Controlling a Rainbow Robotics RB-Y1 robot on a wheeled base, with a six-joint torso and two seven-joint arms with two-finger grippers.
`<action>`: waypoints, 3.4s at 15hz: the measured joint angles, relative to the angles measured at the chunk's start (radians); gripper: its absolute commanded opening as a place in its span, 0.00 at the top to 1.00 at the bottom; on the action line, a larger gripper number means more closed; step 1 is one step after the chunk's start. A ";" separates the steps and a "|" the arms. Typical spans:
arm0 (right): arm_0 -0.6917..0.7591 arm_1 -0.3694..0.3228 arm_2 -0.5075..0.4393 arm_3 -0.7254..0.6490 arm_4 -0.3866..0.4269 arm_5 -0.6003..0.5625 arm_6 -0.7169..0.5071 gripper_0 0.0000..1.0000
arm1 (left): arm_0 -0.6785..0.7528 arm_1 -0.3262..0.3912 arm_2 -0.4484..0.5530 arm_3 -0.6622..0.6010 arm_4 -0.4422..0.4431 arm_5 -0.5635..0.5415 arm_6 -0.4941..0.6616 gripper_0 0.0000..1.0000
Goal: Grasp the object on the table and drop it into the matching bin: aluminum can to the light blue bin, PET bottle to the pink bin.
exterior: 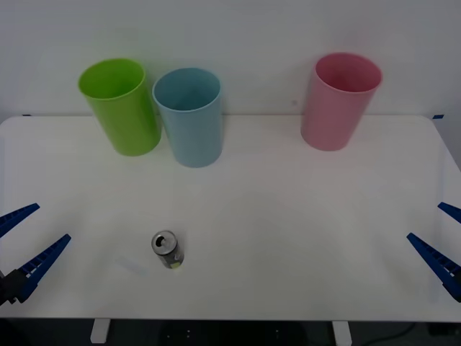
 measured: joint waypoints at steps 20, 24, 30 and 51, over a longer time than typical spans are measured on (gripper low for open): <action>0.000 0.000 0.000 0.000 0.000 0.000 0.000 0.00 | 0.087 0.043 -0.059 0.009 -0.151 0.004 -0.028 0.00; 0.000 0.000 0.000 0.000 0.000 0.000 0.000 0.00 | 0.094 0.043 -0.105 0.013 -0.172 0.004 -0.058 0.00; 0.000 0.000 0.000 0.000 0.000 0.000 0.000 0.00 | 0.024 0.043 -0.185 0.162 -0.143 0.004 -0.253 0.00; 0.000 0.000 0.000 0.000 0.000 0.000 0.000 0.00 | -0.169 -0.142 -0.268 0.320 -0.281 0.013 -0.408 0.00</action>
